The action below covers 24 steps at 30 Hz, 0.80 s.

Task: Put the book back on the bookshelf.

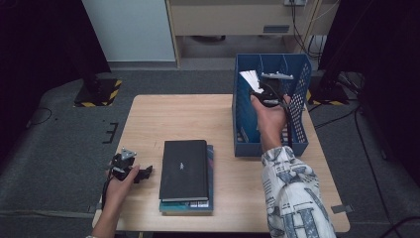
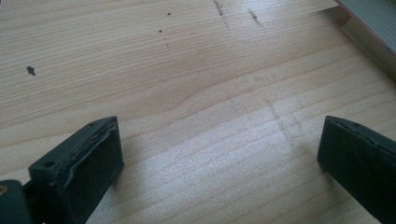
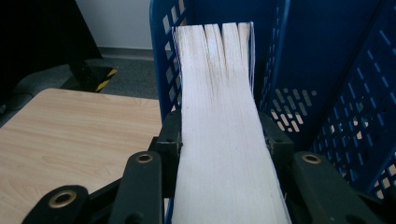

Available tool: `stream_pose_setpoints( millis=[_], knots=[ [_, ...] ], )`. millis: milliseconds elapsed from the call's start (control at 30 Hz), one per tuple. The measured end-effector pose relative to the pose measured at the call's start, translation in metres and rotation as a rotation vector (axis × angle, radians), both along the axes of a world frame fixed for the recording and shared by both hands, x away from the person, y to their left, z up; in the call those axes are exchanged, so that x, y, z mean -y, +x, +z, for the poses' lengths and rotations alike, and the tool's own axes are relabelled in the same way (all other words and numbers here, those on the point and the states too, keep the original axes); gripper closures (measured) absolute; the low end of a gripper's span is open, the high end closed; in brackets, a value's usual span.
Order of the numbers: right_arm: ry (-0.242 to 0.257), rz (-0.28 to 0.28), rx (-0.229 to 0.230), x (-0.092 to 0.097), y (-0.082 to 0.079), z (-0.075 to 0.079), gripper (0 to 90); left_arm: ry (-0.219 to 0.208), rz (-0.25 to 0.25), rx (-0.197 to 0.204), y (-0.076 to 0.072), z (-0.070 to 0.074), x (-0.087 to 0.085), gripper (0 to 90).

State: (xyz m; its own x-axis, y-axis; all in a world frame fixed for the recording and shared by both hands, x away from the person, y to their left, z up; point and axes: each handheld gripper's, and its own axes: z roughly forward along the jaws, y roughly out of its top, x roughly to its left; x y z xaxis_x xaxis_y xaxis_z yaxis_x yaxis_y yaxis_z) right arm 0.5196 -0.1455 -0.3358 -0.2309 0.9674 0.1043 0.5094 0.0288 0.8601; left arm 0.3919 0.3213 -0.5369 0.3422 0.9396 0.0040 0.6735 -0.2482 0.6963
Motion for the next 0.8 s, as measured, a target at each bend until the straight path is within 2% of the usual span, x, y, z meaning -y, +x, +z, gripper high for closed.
stream_pose_setpoints(
  millis=[333,600,800],
  knots=[
    [0.008,-0.057,0.018,-0.003,0.023,-0.004,60.5,-0.006,0.002,0.003,0.0,0.0,0.0,0.0],
    [-0.025,-0.073,0.039,-0.009,0.031,-0.004,60.5,-0.005,-0.001,0.005,0.001,0.0,0.0,0.0],
    [-0.012,-0.091,0.041,-0.01,0.036,-0.007,60.5,-0.006,-0.002,0.004,0.001,0.0,0.0,0.0]
  ],
)
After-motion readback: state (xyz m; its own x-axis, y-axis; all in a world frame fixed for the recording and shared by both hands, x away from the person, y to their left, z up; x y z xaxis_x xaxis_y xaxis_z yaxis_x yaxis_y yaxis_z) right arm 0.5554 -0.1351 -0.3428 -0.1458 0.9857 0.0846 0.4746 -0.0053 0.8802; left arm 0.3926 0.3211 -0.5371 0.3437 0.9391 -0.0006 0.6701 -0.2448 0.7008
